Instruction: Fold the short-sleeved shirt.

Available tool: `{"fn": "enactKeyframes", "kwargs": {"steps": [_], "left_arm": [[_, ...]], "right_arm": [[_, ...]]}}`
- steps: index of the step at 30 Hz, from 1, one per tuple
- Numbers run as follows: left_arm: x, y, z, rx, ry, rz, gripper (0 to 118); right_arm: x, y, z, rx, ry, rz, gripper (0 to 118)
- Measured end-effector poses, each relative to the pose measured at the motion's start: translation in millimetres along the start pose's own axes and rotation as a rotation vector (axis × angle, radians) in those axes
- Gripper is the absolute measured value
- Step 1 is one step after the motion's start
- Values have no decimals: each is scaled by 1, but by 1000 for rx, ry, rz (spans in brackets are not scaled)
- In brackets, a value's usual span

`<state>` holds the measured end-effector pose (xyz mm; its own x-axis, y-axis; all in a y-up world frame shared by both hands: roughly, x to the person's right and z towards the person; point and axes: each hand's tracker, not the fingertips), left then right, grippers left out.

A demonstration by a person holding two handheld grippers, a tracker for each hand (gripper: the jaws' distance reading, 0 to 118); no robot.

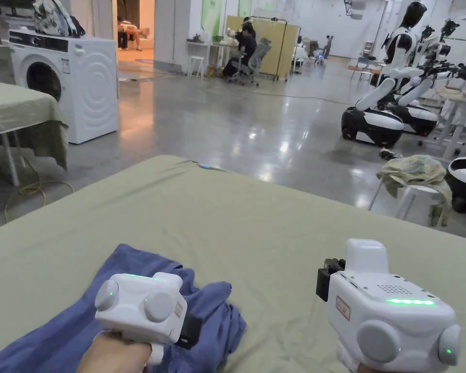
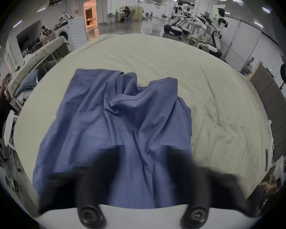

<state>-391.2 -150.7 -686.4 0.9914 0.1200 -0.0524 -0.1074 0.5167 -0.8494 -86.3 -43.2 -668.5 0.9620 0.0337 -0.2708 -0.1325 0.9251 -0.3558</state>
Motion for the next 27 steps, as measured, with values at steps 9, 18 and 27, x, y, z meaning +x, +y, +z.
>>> {"fn": "enactKeyframes", "kwargs": {"steps": [9,18,27], "left_arm": [[-12,-21,-80,-111,121,-11,110],[-13,-27,-28,54,65,67,8],[45,-10,28,187,-113,16,8]], "right_arm": [[3,-21,-27,-62,-11,0,1],[18,-25,-19,-76,-34,-30,1],[70,-29,29,-46,-100,-92,1]]}}
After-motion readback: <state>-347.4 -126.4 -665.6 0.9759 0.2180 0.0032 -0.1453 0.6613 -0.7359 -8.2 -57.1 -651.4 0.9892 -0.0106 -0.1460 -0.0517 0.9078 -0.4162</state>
